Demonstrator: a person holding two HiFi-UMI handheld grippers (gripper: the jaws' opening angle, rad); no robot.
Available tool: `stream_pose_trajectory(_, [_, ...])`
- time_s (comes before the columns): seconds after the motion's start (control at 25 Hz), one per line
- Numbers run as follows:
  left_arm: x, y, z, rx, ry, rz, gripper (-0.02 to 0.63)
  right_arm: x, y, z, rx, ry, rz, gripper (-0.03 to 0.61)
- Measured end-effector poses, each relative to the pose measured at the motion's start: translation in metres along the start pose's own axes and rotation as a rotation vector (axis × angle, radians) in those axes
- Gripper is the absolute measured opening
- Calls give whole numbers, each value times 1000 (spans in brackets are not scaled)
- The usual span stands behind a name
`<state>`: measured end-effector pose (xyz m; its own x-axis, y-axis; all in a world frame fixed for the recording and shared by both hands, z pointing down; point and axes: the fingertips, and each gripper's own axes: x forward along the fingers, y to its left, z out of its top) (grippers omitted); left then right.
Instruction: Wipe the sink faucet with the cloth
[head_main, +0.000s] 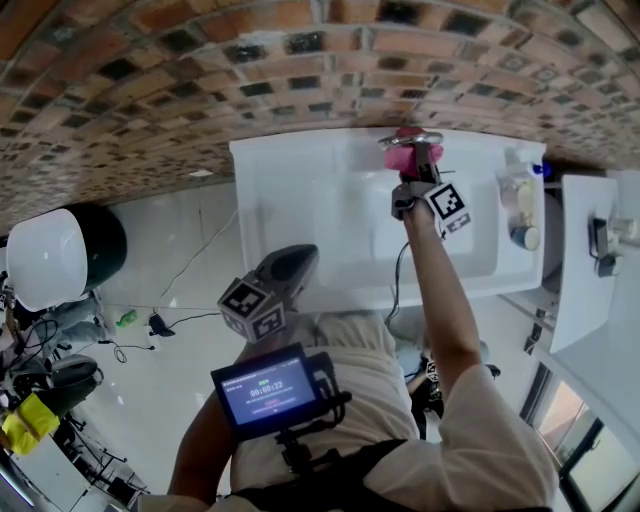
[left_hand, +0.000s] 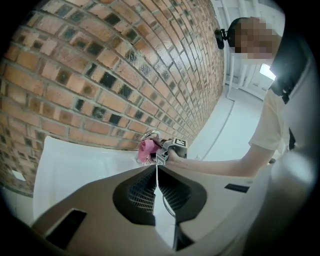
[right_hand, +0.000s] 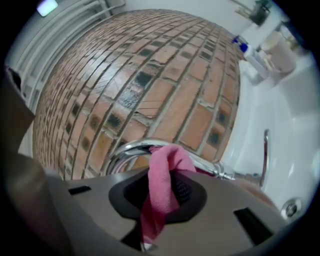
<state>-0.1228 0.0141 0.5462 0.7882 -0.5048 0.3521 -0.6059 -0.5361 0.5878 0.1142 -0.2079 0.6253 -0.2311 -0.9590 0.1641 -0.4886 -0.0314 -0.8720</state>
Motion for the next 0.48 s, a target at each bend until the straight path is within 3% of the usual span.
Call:
stream_pose_trajectory(0.2, [-2,-3,-1,-4,-4,3,0,-1,24,0,-382,46,17,60])
stream_pose_trajectory(0.48, [-5,-8,-4,2,-3,1,0,-8,37,-12,-772,103,44,60])
